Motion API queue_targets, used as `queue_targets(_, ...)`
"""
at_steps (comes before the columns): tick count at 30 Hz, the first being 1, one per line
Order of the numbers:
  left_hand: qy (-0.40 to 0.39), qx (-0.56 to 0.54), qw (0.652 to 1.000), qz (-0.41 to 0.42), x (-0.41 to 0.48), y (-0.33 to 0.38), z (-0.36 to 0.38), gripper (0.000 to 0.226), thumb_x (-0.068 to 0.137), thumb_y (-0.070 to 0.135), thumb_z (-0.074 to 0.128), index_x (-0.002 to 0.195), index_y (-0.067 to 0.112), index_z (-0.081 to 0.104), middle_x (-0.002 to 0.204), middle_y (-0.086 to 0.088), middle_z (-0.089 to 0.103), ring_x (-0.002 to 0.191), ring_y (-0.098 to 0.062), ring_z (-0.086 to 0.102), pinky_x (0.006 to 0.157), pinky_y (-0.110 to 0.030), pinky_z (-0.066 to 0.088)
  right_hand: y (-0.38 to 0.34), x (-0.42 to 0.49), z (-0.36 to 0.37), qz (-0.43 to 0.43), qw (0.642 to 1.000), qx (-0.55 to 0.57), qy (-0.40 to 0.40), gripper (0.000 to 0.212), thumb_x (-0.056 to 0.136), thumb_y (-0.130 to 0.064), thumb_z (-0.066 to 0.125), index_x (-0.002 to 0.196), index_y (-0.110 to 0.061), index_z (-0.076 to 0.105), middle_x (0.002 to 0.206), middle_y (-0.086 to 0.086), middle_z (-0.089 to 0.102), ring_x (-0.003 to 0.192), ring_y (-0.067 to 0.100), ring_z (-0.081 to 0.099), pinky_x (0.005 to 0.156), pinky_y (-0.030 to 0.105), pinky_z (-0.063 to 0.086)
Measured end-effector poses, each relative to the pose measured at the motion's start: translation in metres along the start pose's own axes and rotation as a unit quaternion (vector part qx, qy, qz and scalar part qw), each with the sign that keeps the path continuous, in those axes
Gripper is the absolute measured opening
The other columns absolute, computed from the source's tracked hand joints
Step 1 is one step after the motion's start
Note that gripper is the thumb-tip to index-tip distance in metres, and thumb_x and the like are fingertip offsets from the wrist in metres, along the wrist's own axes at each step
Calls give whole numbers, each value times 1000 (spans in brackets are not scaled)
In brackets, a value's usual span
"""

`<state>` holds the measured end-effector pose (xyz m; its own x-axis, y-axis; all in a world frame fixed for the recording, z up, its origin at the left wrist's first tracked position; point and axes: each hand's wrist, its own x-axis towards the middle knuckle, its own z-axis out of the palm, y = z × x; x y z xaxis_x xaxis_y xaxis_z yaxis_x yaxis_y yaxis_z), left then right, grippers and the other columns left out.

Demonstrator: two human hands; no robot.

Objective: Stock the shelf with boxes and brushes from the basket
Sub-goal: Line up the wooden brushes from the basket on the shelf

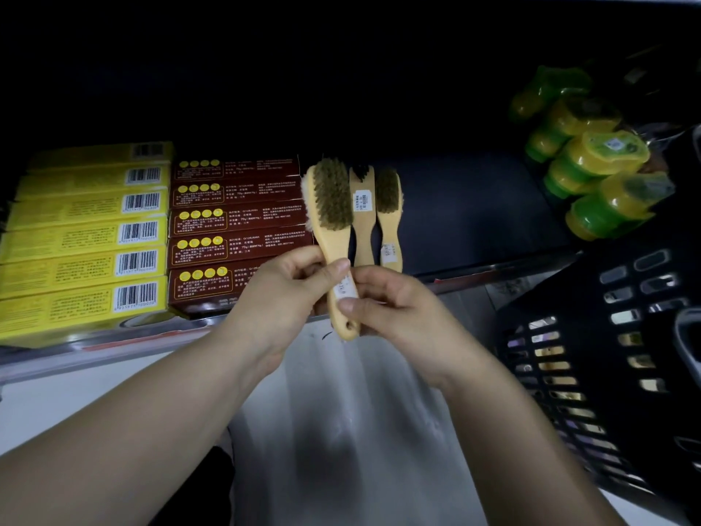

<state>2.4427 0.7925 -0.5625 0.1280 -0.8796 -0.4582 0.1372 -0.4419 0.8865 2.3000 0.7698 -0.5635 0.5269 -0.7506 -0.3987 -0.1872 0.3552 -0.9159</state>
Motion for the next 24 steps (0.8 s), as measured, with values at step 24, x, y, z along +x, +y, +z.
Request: queue_targets(24, 20, 26, 998, -51, 1, -3, 3, 34, 92, 9, 52, 76, 25, 77, 91, -2, 71, 76, -11, 60, 66, -21, 50, 27, 71, -78, 119, 896, -320, 283, 22, 92, -26, 55, 107, -12, 64, 115, 13, 60, 95, 29, 61, 87, 43, 51)
